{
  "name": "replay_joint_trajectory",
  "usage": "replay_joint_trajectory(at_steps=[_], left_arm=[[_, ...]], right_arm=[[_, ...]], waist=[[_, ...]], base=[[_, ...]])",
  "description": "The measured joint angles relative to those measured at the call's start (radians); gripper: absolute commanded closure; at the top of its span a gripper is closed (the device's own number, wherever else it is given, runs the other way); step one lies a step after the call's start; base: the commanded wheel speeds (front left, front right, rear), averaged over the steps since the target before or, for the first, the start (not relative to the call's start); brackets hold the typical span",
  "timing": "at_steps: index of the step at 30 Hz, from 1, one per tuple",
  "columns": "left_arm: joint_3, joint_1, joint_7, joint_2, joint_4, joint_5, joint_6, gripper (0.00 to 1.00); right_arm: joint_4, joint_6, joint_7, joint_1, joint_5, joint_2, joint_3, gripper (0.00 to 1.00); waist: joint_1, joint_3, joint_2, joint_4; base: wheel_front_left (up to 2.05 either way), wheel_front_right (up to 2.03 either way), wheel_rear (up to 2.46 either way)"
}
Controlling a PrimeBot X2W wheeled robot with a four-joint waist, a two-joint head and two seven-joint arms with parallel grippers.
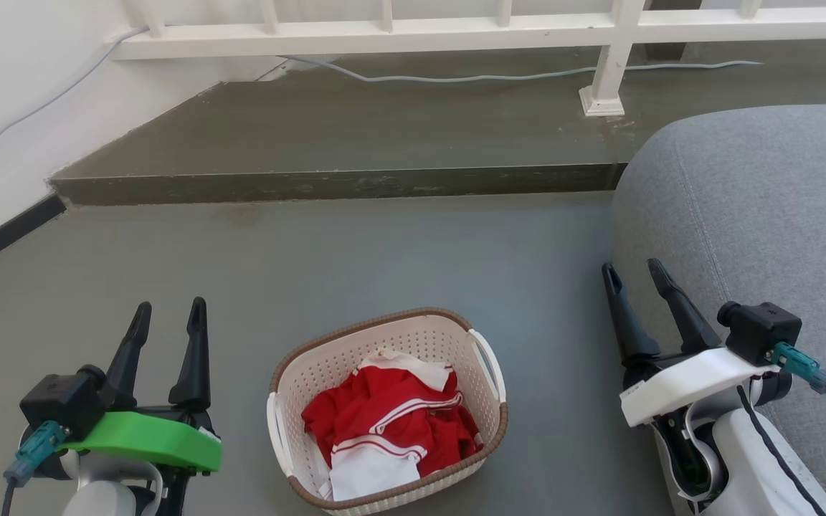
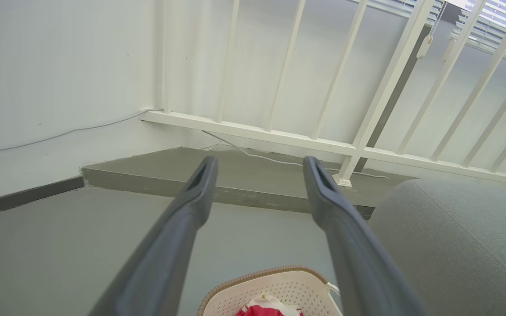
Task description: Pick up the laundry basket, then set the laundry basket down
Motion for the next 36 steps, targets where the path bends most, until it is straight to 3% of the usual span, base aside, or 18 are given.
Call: replay_joint_trajectory(at_steps=[13,23,36], left_arm=[[0.006,0.000,0.000,0.000,-0.006,0.000,0.000,0.00],[0.000,-0.012,0.000,0.006,0.007,-0.014,0.000,0.00],[-0.015,-0.121,-0.003,0.044,0.171,-0.096,-0.001,0.00]], right_arm=[[0.002,0.001,0.000,-0.008,-0.010,0.013,-0.006,0.00],[-0.019,0.004,0.000,-0.029,-0.029,0.022,0.001,0.00],[-0.049,0.004,-0.002,-0.110,-0.055,0.032,0.016,0.00]], waist=[[0.0000,0.027,0.0000,-0.004],[0.0000,0.113,0.0000,-0.021],[0.0001,0.283,0.0000,-0.039]], base=[[0.00,0.00,0.00],[0.00,0.00,0.00],[0.00,0.00,0.00]])
